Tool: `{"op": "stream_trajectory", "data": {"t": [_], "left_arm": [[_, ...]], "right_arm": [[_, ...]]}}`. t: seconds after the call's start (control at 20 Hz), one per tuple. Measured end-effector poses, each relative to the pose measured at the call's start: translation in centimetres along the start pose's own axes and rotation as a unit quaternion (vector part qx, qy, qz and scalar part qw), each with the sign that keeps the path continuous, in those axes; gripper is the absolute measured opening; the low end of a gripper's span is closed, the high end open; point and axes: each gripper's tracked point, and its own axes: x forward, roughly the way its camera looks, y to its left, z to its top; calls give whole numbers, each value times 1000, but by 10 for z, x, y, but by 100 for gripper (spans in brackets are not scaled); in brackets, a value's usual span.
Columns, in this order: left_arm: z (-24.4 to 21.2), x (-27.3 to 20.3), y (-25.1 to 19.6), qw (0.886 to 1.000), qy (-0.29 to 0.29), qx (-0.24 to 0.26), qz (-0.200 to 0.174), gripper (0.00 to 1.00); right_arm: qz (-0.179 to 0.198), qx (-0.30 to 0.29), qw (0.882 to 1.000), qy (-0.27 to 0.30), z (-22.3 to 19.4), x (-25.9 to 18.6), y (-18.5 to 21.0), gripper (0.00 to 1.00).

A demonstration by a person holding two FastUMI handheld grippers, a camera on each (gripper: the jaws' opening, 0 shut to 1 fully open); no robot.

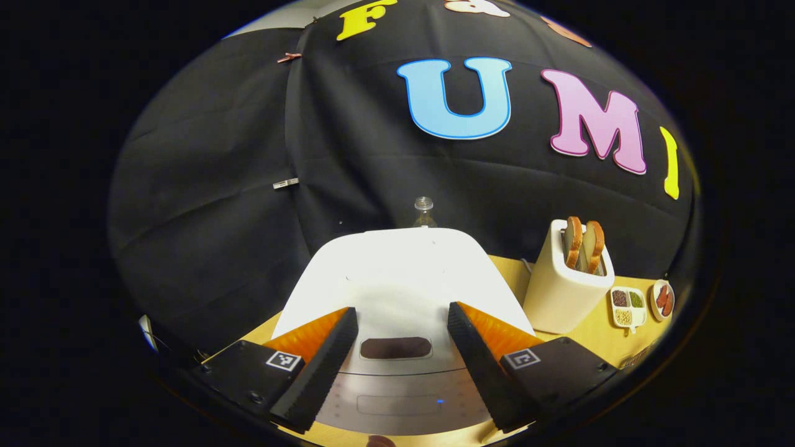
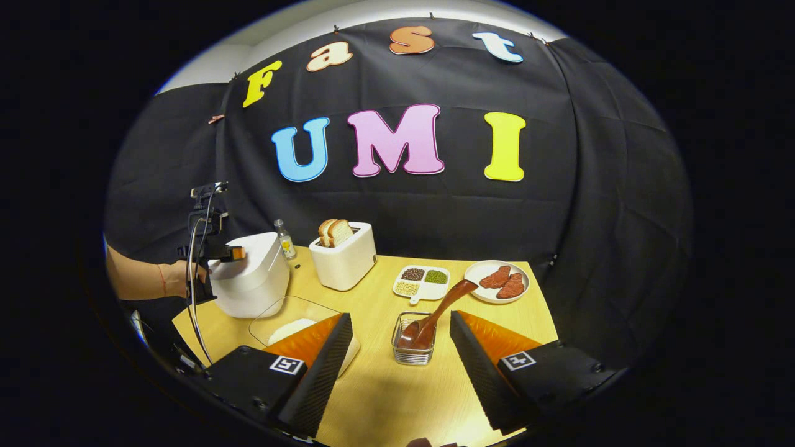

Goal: Close the left gripper, press the button to open the rice cooker; take a wooden spoon from the chopstick holder with the right hand, scoop a spoonful of rice and pour it into the rice cooker, then put the wooden spoon back into the chopstick holder.

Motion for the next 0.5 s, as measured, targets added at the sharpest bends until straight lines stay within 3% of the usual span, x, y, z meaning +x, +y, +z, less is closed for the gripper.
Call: {"op": "stream_trajectory", "data": {"t": [0.25, 0.5], "left_arm": [[14, -20, -9, 999, -40, 20, -15, 98], [57, -60, -60, 990, -118, 42, -66, 98]], "right_arm": [[0, -1, 1000, 2, -5, -1, -11, 99], [-14, 14, 1000, -4, 0, -2, -30, 99]]}}
